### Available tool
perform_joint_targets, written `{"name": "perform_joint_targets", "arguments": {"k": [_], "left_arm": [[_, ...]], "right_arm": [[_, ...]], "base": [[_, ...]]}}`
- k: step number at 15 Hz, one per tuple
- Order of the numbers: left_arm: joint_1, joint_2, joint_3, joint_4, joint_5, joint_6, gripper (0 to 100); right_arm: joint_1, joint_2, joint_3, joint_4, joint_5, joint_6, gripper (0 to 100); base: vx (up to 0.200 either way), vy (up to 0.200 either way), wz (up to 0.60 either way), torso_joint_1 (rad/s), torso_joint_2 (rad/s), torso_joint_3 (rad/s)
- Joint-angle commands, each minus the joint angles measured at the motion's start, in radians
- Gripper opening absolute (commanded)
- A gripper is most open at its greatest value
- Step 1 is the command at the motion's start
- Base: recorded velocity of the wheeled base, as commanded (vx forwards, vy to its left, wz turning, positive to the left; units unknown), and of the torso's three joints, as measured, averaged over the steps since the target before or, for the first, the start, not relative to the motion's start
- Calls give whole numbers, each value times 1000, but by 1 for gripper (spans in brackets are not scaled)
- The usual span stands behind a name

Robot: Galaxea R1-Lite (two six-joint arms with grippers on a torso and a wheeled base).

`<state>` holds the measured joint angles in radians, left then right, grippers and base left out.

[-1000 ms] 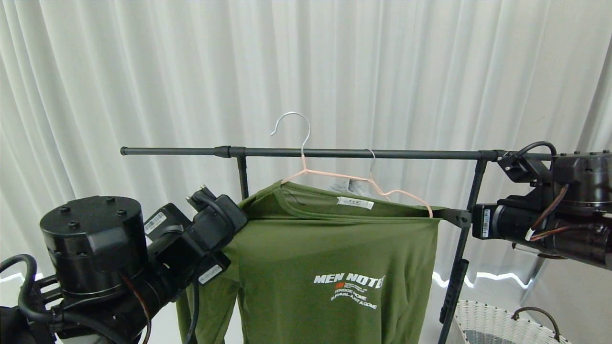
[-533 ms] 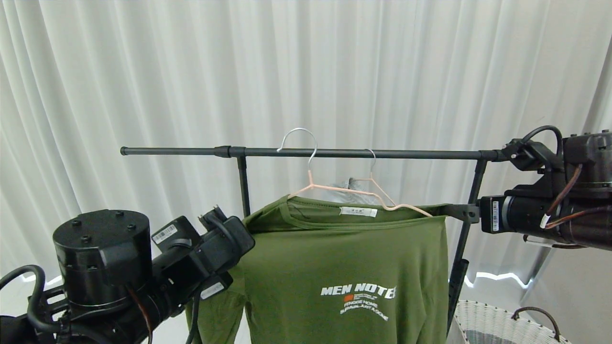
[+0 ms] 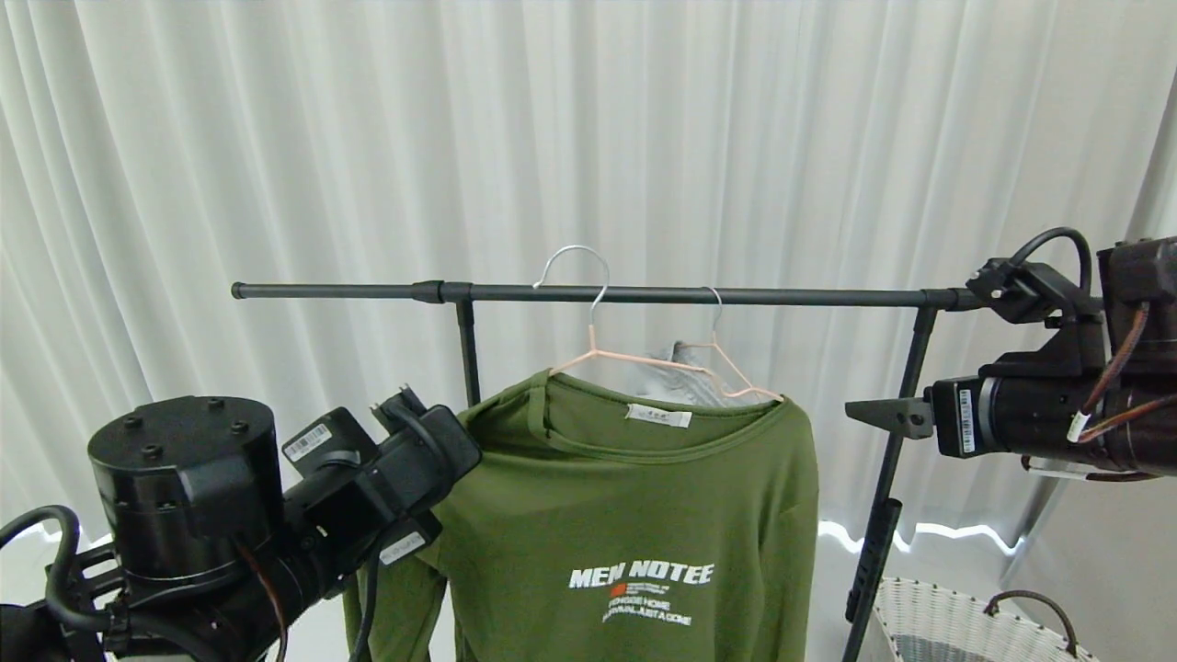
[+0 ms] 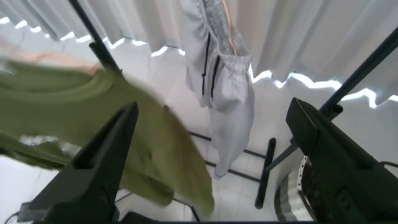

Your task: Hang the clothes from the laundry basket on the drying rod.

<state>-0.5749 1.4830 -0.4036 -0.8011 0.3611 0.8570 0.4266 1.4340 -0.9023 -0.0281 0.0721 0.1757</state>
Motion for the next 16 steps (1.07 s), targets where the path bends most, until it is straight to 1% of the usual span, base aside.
{"name": "perform_joint_targets", "arguments": {"k": [1, 4, 5, 6, 8, 9, 10, 12, 15, 16], "left_arm": [[1, -6, 9, -1, -1, -1, 0], [1, -12, 8, -3, -4, -1, 0], [0, -18, 8, -3, -27, -1, 0], [0, -21, 8, -3, -44, -1, 0], [-6, -23, 3, -3, -50, -1, 0], [-8, -23, 2, -3, -50, -1, 0], [-16, -23, -1, -3, -50, -1, 0], [-31, -24, -6, -6, -51, -1, 0], [-45, -23, -9, -26, -51, 0, 0], [-49, -21, -9, -26, -51, 0, 0]], "right_arm": [[17, -24, -7, -1, 2, -2, 100], [46, -72, 5, -3, 6, -50, 100], [135, -104, 42, -23, 15, -75, 100], [198, -107, 57, -64, 18, -110, 100], [261, -60, 56, -138, 23, -179, 100], [268, -41, 51, -154, 23, -199, 100], [278, 9, 31, -182, 20, -242, 100], [282, 91, -24, -185, 14, -286, 100], [284, 166, -112, -177, 8, -328, 100], [288, 181, -127, -177, -9, -341, 100]], "base": [[0, 0, 0, 0, 0, 0], [0, 0, 0, 0, 0, 0], [0, 0, 0, 0, 0, 0], [0, 0, 0, 0, 0, 0], [0, 0, 0, 0, 0, 0], [0, 0, 0, 0, 0, 0], [0, 0, 0, 0, 0, 0], [0, 0, 0, 0, 0, 0], [0, 0, 0, 0, 0, 0], [0, 0, 0, 0, 0, 0]]}}
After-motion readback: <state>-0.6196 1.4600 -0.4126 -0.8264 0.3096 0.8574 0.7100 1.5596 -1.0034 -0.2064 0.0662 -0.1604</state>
